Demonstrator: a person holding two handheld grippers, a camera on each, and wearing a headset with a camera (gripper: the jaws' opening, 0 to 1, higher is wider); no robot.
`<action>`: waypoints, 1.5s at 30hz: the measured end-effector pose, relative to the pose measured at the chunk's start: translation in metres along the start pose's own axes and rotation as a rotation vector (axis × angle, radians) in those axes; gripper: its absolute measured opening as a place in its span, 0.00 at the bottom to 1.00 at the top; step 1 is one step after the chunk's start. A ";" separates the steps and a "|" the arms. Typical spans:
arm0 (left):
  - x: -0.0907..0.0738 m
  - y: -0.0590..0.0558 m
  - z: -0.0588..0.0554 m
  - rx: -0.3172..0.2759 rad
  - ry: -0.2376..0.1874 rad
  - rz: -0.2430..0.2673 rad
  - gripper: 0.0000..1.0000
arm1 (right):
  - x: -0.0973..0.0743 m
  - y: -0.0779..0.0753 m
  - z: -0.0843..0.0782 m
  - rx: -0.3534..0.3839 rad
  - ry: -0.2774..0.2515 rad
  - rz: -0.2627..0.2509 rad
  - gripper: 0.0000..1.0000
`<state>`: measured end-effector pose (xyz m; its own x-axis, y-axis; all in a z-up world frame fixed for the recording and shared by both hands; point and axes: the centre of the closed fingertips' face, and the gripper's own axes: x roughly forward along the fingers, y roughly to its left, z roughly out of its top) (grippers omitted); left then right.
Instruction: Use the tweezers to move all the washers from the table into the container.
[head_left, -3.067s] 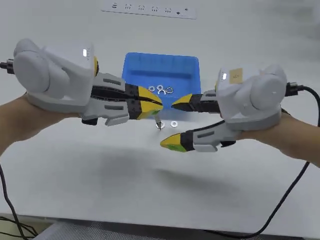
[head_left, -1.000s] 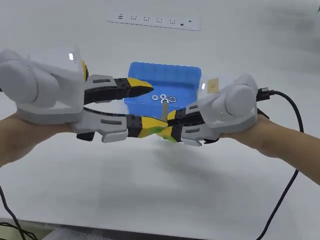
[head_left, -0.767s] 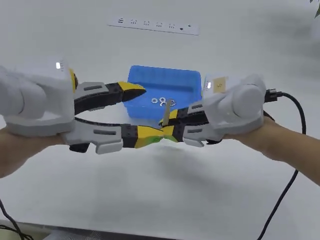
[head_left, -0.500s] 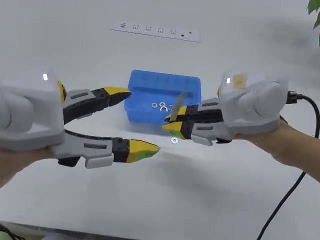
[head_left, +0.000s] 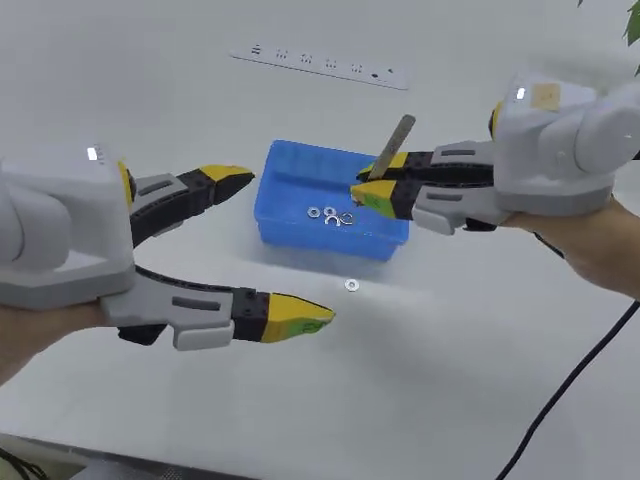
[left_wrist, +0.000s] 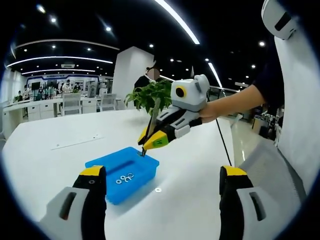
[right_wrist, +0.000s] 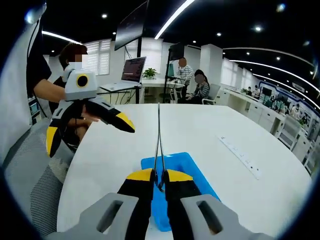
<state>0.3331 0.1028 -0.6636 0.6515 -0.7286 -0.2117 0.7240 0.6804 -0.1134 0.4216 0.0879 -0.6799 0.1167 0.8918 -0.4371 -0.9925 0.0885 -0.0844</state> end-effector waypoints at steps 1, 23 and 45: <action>-0.001 0.001 0.000 -0.001 0.000 0.004 1.00 | 0.004 -0.005 -0.002 0.005 0.001 -0.007 0.10; -0.018 0.016 -0.016 -0.017 0.042 0.097 1.00 | 0.052 -0.034 -0.060 0.060 0.092 -0.029 0.10; -0.022 0.030 -0.007 -0.046 0.021 0.153 1.00 | 0.045 -0.033 -0.063 0.097 0.114 -0.038 0.10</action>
<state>0.3395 0.1397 -0.6696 0.7483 -0.6143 -0.2502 0.6050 0.7868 -0.1223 0.4615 0.0968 -0.7536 0.1518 0.8312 -0.5348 -0.9856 0.1682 -0.0184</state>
